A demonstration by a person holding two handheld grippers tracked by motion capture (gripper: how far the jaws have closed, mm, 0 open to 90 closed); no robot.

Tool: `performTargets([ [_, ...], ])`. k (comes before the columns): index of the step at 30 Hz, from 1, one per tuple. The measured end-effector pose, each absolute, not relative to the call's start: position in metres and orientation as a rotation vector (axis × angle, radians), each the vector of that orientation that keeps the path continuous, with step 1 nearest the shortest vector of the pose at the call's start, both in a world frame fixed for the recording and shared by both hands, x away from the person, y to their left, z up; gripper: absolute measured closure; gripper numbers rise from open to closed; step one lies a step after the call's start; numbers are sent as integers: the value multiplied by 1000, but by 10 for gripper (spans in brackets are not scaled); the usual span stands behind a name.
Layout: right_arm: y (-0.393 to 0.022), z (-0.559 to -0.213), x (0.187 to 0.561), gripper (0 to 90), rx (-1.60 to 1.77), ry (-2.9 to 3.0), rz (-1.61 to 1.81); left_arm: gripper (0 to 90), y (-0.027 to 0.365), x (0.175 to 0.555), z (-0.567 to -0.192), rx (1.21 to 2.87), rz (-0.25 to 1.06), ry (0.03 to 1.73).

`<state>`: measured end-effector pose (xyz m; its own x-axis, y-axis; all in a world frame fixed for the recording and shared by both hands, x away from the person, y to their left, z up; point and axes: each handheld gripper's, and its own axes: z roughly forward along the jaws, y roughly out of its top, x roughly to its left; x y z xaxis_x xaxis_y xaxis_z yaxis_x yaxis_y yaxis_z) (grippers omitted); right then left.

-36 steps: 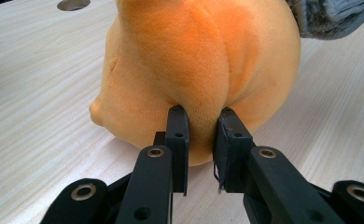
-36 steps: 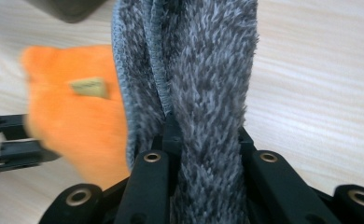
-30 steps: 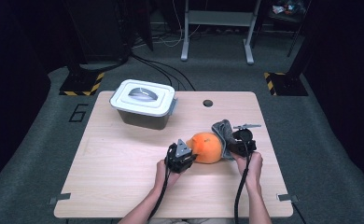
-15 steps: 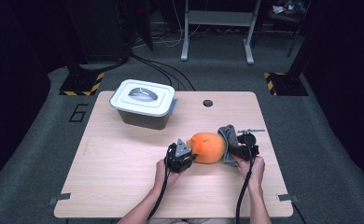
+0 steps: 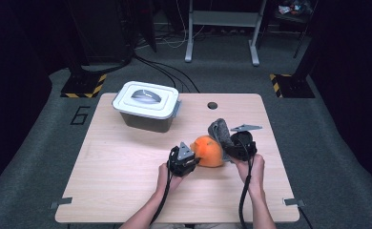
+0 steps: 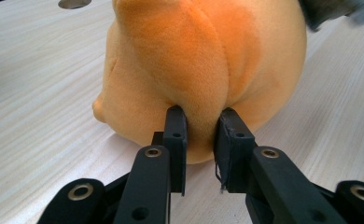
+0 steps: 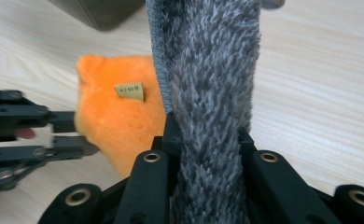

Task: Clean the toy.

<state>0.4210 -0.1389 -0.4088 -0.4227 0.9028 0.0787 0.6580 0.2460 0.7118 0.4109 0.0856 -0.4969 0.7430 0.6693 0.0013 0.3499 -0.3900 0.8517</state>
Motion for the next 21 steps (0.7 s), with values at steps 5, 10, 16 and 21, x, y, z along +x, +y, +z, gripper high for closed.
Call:
performTargets([
  [5, -134, -421, 431, 753, 1442, 2173, 897, 635, 87, 410, -495, 2018, 435, 747],
  [10, -135, -422, 434, 753, 1457, 2167, 895, 401, 87, 414, -498, 2047, 457, 769],
  [16, -139, -425, 439, 753, 1480, 2159, 933, 406, 76, 416, -502, 2077, 520, 716],
  [21, -146, -426, 440, 753, 1487, 2129, 978, 680, 73, 416, -501, 2050, 531, 711],
])
